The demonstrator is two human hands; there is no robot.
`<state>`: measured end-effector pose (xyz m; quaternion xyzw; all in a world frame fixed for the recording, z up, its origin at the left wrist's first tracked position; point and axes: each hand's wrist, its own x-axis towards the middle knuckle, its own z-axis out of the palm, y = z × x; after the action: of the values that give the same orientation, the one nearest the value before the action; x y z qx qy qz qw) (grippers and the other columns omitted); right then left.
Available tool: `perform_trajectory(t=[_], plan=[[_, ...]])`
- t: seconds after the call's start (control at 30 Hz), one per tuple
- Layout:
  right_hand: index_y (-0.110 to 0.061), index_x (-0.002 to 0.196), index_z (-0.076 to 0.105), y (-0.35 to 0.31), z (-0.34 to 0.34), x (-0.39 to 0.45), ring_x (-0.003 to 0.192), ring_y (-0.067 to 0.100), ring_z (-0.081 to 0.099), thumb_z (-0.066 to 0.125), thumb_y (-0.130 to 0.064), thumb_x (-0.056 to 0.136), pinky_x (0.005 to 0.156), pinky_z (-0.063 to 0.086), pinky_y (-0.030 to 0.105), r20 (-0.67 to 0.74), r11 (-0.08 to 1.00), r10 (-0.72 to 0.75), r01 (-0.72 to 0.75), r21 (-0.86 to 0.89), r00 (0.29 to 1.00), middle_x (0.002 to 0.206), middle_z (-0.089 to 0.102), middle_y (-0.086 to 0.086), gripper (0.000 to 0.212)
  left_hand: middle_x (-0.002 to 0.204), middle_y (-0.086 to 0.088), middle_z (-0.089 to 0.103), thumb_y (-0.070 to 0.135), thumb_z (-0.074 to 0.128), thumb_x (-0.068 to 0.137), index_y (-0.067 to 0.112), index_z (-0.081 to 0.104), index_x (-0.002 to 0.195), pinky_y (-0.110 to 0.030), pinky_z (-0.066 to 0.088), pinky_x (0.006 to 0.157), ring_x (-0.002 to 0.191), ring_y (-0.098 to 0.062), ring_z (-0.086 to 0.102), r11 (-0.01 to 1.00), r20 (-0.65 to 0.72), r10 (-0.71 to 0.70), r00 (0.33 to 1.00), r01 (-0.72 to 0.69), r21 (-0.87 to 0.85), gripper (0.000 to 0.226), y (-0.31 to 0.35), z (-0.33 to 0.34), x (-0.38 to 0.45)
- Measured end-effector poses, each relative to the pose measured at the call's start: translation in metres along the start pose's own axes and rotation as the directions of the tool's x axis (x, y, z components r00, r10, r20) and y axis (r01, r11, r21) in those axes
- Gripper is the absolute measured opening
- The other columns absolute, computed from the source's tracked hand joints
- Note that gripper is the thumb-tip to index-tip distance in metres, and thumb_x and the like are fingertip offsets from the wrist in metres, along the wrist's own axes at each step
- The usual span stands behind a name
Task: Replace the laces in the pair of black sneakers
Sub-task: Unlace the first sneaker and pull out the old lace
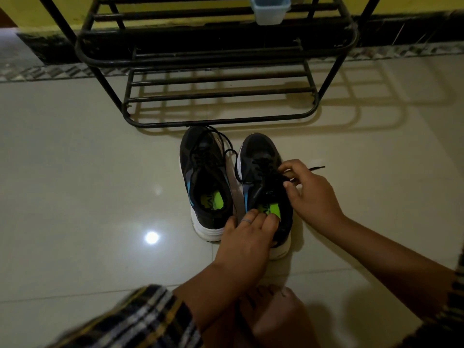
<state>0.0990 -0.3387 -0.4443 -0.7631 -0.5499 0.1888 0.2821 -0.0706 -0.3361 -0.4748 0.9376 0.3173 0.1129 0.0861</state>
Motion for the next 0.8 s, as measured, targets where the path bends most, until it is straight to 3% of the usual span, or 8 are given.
perform_trajectory(t=[0.13,0.27,0.3,0.37,0.43,0.5,0.63,0.8], plan=[[-0.015,0.103,0.055,0.004,0.007,0.005,0.078,0.006,0.059,0.054,0.003,0.088,0.066,0.043,0.006,0.034,0.901,0.266,-0.261,0.347,0.963,0.085,0.061,-0.008,0.024,0.096,0.004,0.067,0.031,0.077,0.065,0.022,0.053,0.1,-0.041,0.054,0.076,0.102,-0.02,0.064,1.0,-0.011,-0.002,1.0,0.002,0.009,0.044,0.001,0.0,-0.001],[-0.015,0.096,0.056,0.006,0.008,0.011,0.088,0.018,0.06,0.055,0.005,0.086,0.073,0.044,0.021,0.118,0.781,0.39,-0.396,0.483,0.913,0.084,0.062,-0.003,0.023,0.096,0.004,0.067,0.029,0.081,0.061,0.022,0.049,0.1,-0.043,0.055,0.076,0.102,-0.02,0.064,1.0,-0.006,-0.005,1.0,0.005,0.01,0.05,0.001,0.001,0.0],[-0.016,0.098,0.057,0.005,0.008,0.01,0.088,0.018,0.058,0.055,0.004,0.087,0.072,0.043,0.021,0.108,0.828,0.356,-0.367,0.423,0.928,0.087,0.062,-0.002,0.023,0.096,0.004,0.067,0.029,0.081,0.061,0.022,0.049,0.1,-0.044,0.055,0.077,0.102,-0.02,0.064,1.0,-0.005,-0.003,1.0,0.003,0.011,0.051,0.001,0.001,-0.001],[-0.018,0.111,0.059,0.003,0.009,0.005,0.086,0.019,0.056,0.053,-0.002,0.089,0.07,0.041,0.024,0.054,0.978,0.18,-0.184,0.102,0.982,0.099,0.059,0.002,0.028,0.097,0.004,0.067,0.029,0.081,0.062,0.022,0.05,0.101,-0.044,0.055,0.078,0.103,-0.02,0.064,1.0,-0.004,0.003,1.0,-0.003,0.001,0.05,0.0,0.001,-0.001],[-0.017,0.122,0.059,0.001,0.009,0.002,0.087,0.027,0.056,0.055,-0.004,0.086,0.067,0.044,0.03,0.012,0.972,-0.052,0.053,-0.231,0.999,0.103,0.057,0.009,0.038,0.097,0.004,0.067,0.029,0.08,0.063,0.022,0.05,0.102,-0.045,0.054,0.079,0.103,-0.021,0.064,1.0,-0.008,0.004,1.0,-0.004,-0.005,0.05,0.0,0.002,-0.001],[-0.013,0.117,0.064,0.002,0.008,0.001,0.08,0.035,0.058,0.066,-0.002,0.076,0.061,0.047,0.037,0.017,0.905,-0.186,0.178,-0.386,0.982,0.094,0.057,0.015,0.042,0.098,0.003,0.067,0.029,0.08,0.064,0.022,0.05,0.103,-0.045,0.054,0.081,0.104,-0.021,0.063,1.0,-0.013,0.002,1.0,-0.002,-0.01,0.05,0.0,0.003,-0.001],[-0.012,0.103,0.067,-0.004,0.005,0.004,0.085,0.035,0.054,0.07,-0.003,0.069,0.063,0.047,0.04,0.072,0.847,-0.221,0.228,-0.48,0.973,0.095,0.054,0.014,0.035,0.1,0.003,0.066,0.024,0.081,0.061,0.022,0.051,0.106,-0.05,0.053,0.085,0.104,-0.021,0.063,1.0,0.005,-0.006,1.0,0.006,-0.013,0.054,0.001,0.005,0.0],[-0.018,0.105,0.064,-0.014,0.003,0.008,0.111,0.024,0.036,0.059,-0.003,0.075,0.086,0.044,0.041,0.133,0.953,-0.036,0.074,-0.294,0.99,0.114,0.041,0.006,0.034,0.099,0.003,0.067,0.025,0.082,0.061,0.021,0.05,0.106,-0.054,0.051,0.086,0.103,-0.021,0.064,1.0,-0.004,0.01,1.0,-0.01,-0.004,0.055,-0.001,0.007,0.0]])
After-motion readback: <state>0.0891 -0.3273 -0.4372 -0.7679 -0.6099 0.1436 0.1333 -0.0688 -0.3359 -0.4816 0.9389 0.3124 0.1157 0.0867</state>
